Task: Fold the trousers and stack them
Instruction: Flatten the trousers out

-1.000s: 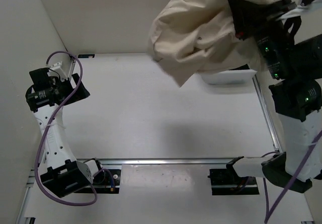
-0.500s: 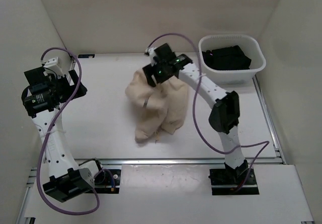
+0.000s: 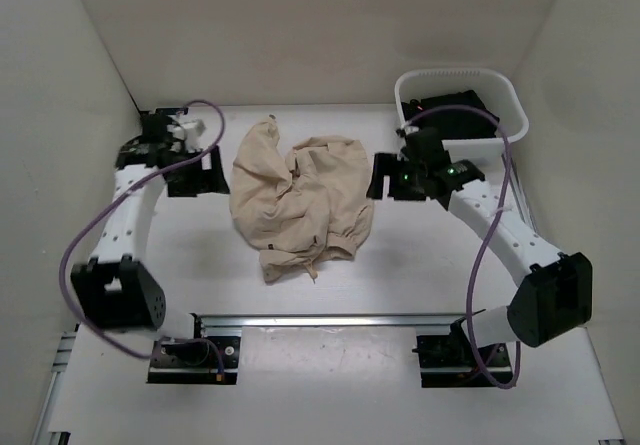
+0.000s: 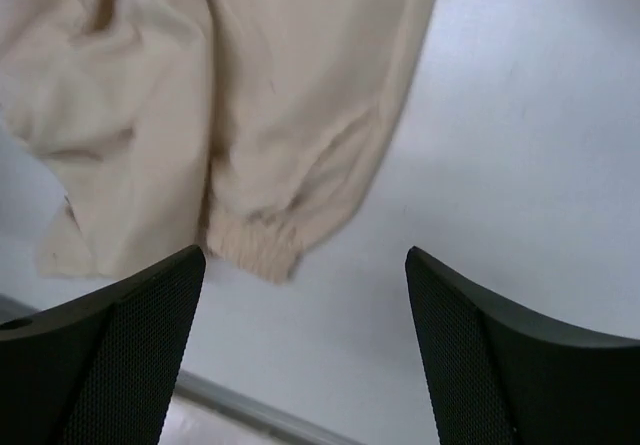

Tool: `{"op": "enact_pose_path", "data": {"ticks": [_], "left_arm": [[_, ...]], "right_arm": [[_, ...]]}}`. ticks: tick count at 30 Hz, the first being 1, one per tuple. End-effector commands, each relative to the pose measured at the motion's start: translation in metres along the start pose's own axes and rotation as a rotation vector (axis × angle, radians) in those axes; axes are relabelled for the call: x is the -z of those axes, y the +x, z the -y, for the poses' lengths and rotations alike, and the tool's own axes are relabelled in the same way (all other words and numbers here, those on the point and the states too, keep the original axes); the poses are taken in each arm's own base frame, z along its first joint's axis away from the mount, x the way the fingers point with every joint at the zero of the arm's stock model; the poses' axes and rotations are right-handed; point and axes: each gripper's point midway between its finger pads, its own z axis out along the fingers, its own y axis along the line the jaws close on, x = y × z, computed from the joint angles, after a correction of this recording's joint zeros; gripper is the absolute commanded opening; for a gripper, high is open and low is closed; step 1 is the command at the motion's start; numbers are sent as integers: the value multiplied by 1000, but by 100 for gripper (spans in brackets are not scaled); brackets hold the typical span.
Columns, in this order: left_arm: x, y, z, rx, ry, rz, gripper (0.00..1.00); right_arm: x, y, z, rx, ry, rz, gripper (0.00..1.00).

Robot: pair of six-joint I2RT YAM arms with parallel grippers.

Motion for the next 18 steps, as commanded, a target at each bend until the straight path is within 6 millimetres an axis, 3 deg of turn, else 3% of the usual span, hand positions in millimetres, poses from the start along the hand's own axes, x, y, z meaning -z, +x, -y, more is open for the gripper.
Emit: {"op": "enact_pose_path", "data": {"ticks": [1,2,3,4,5,6,8,9,11,12,13,14,15,17,18], "left_arm": [[-55,15,17,-87,-4,-137,100],[-82,15,19,-116,-15,-161,100],[-94,10,18,-130,-31,-153,100],[-106,4,12,-133,-57,-147,100],[-130,5,0,-131,-94,-175,100],[-137,-7,-1,-133,-103,-164,100],[-155,-7,-5,-128,-106,-195,100],[-170,7,-6,-128,-104,-248,100],[-181,13,-9,-138,-130,-276,99],[-189,26,-13,-147,-152,-316,80],[-189,31,-14,-145,-153,-328,69],[-191,35,-15,-145,-154,-333,60],[-192,50,-18,-140,-157,-369,44],[-181,58,-21,-129,-162,-373,22],[-176,77,-28,-114,-169,-411,14]], "right_arm": [[-41,79,-10,-224,-86,-192,85],[-50,105,-4,-272,-96,-255,87],[-59,100,-8,-295,-143,-225,87],[-70,111,-10,-337,-154,-265,88],[-76,109,-14,-338,-178,-273,88],[-80,110,-23,-326,-202,-291,88],[-95,122,-23,-299,-168,-358,88],[-100,125,-23,-293,-143,-380,88],[-112,129,-25,-293,-123,-432,85],[-112,133,-34,-285,-161,-460,80],[-118,133,-35,-288,-165,-472,70],[-121,135,-35,-301,-155,-487,44],[-124,145,-32,-315,-138,-538,29],[-130,126,-24,-326,-135,-531,0],[-132,129,-12,-351,-84,-567,0]]}}
